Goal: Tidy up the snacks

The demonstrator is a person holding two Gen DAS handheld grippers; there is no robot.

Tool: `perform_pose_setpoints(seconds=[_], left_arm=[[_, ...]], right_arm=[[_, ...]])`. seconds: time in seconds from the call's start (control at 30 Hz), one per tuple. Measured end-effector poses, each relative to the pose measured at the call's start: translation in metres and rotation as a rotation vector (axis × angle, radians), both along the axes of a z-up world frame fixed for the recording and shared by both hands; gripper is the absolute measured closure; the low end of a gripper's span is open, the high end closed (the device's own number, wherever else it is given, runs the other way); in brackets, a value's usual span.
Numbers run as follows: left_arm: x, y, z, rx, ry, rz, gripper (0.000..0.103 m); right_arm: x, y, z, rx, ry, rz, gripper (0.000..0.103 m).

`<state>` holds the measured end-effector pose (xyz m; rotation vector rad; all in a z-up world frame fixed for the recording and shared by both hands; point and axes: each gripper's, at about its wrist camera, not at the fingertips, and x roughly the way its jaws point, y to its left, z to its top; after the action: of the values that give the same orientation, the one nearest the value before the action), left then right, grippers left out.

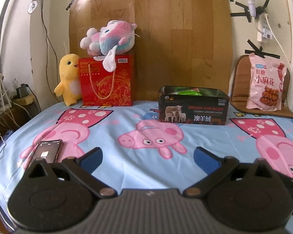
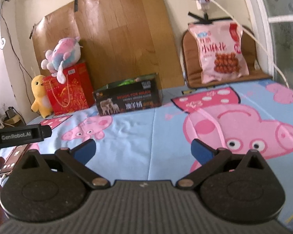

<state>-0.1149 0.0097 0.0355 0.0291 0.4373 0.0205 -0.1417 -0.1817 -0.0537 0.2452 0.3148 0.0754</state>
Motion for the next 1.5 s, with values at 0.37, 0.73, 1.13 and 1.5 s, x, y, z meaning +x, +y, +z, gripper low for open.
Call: perform_pose_setpoints(seconds=[0.37,0.73,1.13,1.5], left_arm=[[0.002,0.007,0.001,-0.027,0.025,0.029,0.000],[0.001,0.020,0.010,-0.045,-0.005,0.076,0.000],[0.055,0.014,-0.004,-0.047,0.044,0.023,0.000],[0.153,0.002,-0.041,-0.066,0.078,0.000,0.000]], right_arm=[[0.002,0.001,-0.003,-0.007,0.023,-0.011,0.000],[0.003,0.008,-0.002,-0.035,0.041,0.028,0.000],[0.045,0.015,0.011,-0.147,0.035,0.070,0.000],[0.147,0.003,-0.009,-0.094,0.095,-0.014,0.000]])
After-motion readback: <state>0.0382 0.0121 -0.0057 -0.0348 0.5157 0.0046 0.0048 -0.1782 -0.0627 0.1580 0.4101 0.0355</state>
